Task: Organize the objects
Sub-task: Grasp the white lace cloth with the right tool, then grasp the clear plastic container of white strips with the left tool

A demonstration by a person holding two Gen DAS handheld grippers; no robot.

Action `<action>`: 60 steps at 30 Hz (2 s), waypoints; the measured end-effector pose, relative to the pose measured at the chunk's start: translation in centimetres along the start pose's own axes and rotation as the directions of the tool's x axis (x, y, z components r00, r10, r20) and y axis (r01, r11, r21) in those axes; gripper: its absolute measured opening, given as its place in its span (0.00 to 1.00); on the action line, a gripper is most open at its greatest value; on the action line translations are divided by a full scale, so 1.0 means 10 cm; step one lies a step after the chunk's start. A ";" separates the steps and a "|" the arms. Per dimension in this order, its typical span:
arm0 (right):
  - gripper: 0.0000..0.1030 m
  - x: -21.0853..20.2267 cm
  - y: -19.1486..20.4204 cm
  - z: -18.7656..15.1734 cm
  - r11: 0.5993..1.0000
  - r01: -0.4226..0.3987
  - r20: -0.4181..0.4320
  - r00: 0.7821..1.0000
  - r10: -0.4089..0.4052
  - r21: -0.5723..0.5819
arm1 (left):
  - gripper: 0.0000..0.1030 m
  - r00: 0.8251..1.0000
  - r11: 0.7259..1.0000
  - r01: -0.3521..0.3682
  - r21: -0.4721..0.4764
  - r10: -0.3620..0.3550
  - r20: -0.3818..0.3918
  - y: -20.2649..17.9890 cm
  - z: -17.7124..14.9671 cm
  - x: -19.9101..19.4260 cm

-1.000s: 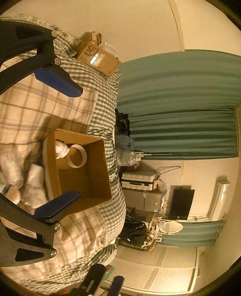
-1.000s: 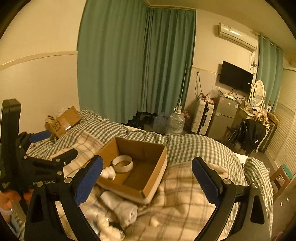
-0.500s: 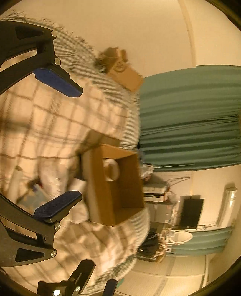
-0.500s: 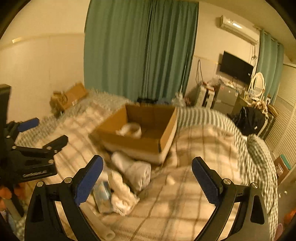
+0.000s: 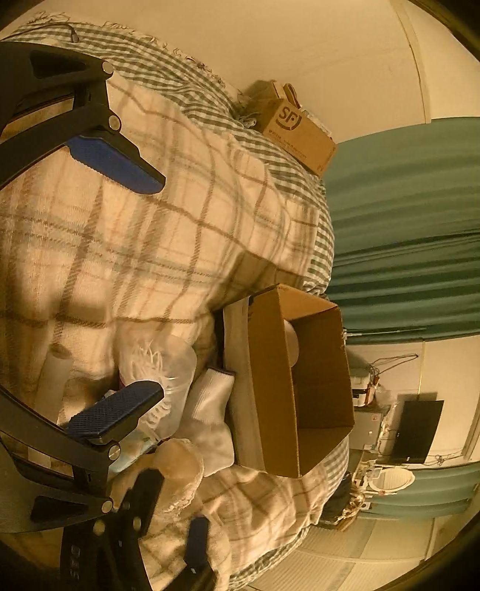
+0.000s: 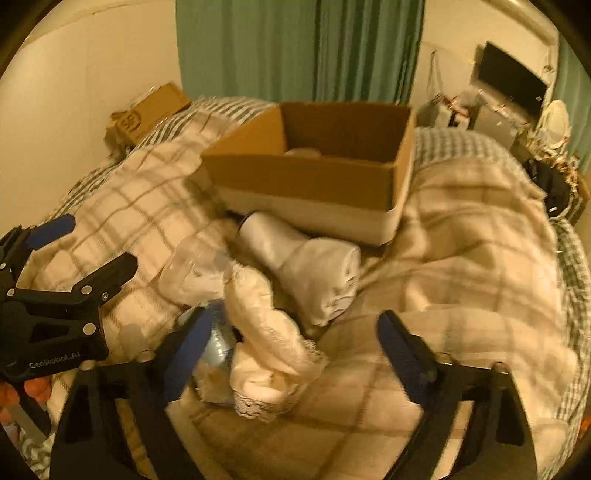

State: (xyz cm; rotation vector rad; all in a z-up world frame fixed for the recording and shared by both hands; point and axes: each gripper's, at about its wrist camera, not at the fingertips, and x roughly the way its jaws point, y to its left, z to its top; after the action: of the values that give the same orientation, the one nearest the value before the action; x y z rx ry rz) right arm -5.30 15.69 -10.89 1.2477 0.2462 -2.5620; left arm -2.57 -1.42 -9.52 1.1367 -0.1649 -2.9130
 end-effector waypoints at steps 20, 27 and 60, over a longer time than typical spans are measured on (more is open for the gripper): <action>0.15 -0.38 -0.16 0.07 0.999 0.037 0.122 0.992 -0.039 0.019 | 1.00 0.987 0.997 0.081 0.003 -0.080 -0.141 -0.22 0.20 0.60; 0.15 -0.32 -0.23 0.06 0.999 0.010 0.115 0.993 -0.015 0.041 | 1.00 0.940 0.973 0.228 -0.026 -0.227 -0.256 -0.38 0.08 0.94; 0.15 -0.30 -0.25 0.02 0.999 0.000 0.106 0.994 -0.006 0.051 | 0.86 0.911 0.946 0.323 -0.004 -0.312 -0.269 -0.64 0.18 1.12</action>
State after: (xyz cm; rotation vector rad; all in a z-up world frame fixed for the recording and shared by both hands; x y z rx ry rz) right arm -4.46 18.58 -8.33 1.1243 0.1611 -2.6431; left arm -11.86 4.58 -16.35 1.6964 -0.0363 -2.9874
